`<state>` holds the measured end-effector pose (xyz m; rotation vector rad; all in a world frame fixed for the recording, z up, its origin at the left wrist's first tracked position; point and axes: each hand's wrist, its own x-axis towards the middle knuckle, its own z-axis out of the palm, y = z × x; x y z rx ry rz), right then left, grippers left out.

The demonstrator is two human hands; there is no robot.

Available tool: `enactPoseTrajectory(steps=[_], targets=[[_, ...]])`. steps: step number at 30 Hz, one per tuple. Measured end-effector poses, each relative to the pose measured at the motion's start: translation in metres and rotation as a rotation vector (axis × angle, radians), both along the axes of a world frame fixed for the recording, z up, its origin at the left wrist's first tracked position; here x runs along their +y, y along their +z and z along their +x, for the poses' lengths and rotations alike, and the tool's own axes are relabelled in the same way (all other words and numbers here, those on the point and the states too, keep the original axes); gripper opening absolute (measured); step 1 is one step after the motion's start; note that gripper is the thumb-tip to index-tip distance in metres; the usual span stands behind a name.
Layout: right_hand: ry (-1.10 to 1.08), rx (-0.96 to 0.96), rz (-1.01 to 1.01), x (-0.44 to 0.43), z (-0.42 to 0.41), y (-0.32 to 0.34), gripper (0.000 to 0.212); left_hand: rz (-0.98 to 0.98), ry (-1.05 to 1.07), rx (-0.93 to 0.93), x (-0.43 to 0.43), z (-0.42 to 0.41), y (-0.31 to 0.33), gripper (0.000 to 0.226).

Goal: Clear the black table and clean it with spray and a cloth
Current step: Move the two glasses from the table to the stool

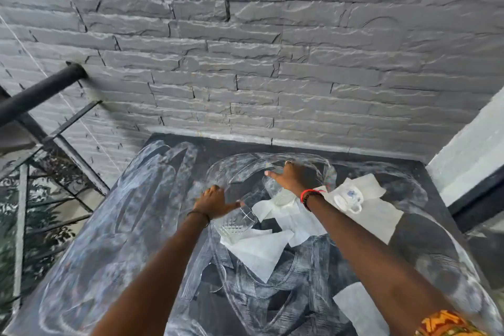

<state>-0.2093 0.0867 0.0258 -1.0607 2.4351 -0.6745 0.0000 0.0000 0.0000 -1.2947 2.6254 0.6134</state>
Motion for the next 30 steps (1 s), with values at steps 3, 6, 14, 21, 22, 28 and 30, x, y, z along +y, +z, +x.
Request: enactPoseTrajectory(steps=[3, 6, 14, 21, 22, 28, 30], targets=[[0.024, -0.046, 0.067, 0.000, -0.001, -0.021, 0.047, 0.070, 0.032, -0.060, 0.007, -0.001, -0.013, 0.090], [0.002, -0.044, 0.036, -0.009, -0.005, -0.046, 0.044, 0.145, 0.077, -0.044, 0.013, -0.005, -0.024, 0.092], [-0.008, -0.040, 0.072, -0.028, -0.026, -0.087, 0.065, 0.177, 0.141, -0.037, 0.032, -0.019, -0.044, 0.103], [-0.019, 0.000, 0.068, -0.028, -0.021, -0.089, 0.105, 0.185, 0.176, 0.079, 0.037, -0.012, -0.046, 0.100], [-0.018, 0.002, 0.071, -0.028, -0.019, -0.086, 0.109, 0.179, 0.181, 0.102, 0.038, -0.011, -0.045, 0.100], [-0.039, 0.007, 0.011, -0.023, -0.005, -0.080, 0.117, 0.159, 0.275, 0.277, 0.042, 0.013, -0.040, 0.103], [-0.074, 0.014, -0.063, -0.021, 0.003, -0.074, 0.106, 0.137, 0.336, 0.355, 0.044, 0.025, -0.035, 0.104]])
